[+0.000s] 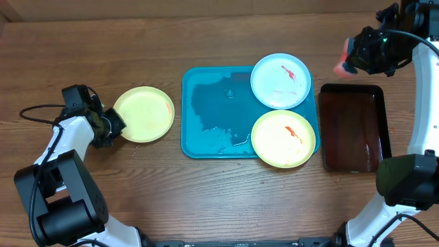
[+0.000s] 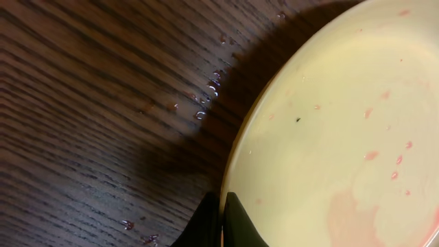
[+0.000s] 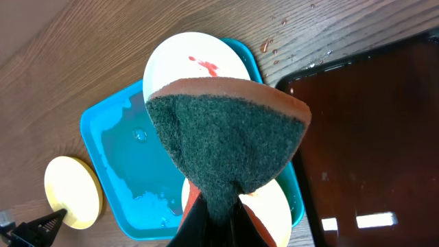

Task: Clean dirty plates on tray and stack at the side
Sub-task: 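Release the yellow plate and raise the left gripper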

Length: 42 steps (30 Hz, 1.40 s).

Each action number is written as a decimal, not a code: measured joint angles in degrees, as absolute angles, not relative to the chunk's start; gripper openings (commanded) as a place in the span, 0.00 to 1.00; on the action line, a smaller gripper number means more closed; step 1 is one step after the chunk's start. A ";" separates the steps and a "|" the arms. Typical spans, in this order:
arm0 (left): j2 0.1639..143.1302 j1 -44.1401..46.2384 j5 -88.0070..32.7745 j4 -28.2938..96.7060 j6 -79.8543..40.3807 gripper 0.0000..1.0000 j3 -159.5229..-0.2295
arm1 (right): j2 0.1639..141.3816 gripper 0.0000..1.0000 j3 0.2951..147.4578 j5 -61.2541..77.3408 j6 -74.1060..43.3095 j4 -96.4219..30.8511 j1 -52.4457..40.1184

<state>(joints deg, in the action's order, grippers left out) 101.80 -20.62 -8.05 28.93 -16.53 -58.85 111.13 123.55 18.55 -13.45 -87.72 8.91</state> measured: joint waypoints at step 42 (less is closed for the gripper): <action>90.74 0.97 -3.22 42.44 -13.52 0.66 -75.35 | 111.13 0.04 123.55 18.00 -13.47 -87.88 8.91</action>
